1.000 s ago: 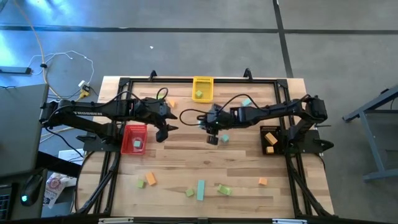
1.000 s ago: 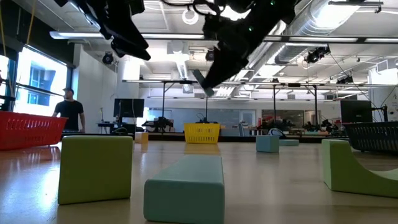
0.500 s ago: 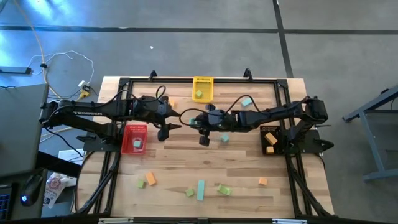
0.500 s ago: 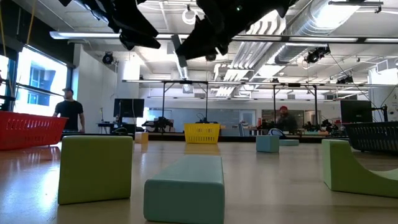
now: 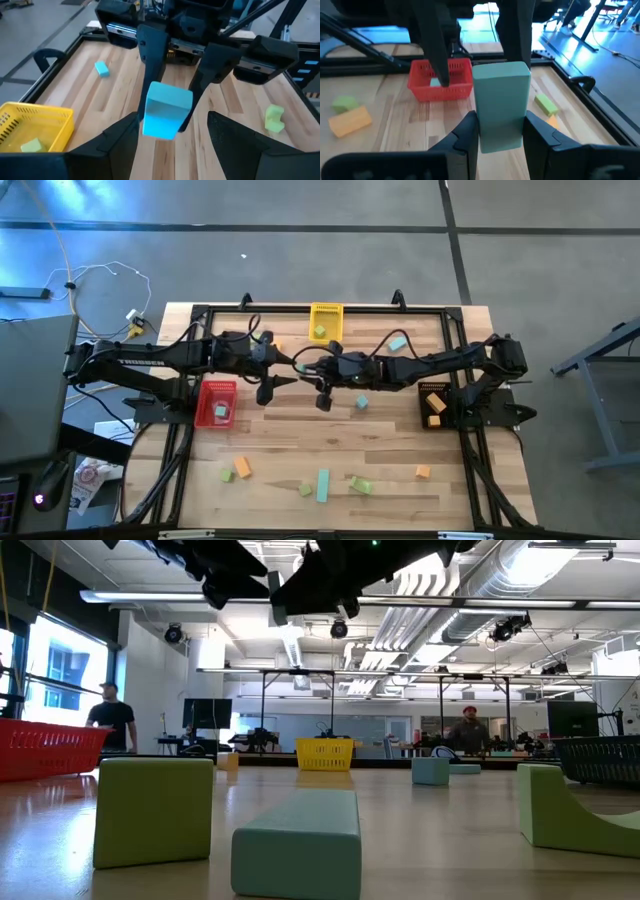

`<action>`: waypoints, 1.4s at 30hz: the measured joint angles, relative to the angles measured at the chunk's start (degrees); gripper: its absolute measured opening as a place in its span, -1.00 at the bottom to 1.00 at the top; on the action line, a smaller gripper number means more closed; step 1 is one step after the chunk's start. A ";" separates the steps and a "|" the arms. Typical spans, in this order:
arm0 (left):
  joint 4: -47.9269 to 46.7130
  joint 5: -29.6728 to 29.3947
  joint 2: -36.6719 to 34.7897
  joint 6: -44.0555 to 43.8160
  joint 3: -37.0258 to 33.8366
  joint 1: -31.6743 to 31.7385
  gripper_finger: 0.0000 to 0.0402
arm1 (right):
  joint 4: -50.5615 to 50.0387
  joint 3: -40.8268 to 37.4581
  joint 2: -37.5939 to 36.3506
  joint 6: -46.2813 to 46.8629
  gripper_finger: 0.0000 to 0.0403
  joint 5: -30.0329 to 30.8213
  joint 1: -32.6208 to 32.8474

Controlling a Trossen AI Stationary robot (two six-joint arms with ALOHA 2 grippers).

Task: Sort & place blocks by color
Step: Put the blue block into the red bin

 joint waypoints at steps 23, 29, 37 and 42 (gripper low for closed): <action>5.97 0.44 0.00 0.03 0.01 -0.07 -0.21 | 7.46 0.02 0.00 0.17 -0.55 -6.17 -0.07; 5.97 0.87 0.00 2.08 0.02 -0.08 -0.50 | 7.07 0.02 0.00 0.08 -0.26 -6.42 -0.04; -0.64 -3.97 -0.02 -1.54 0.02 -0.84 -0.50 | 3.07 0.02 0.00 1.60 0.08 -5.32 0.07; -8.11 -10.14 -0.33 -9.27 0.02 -2.25 -0.47 | 0.52 0.02 0.00 3.07 0.11 -5.08 0.07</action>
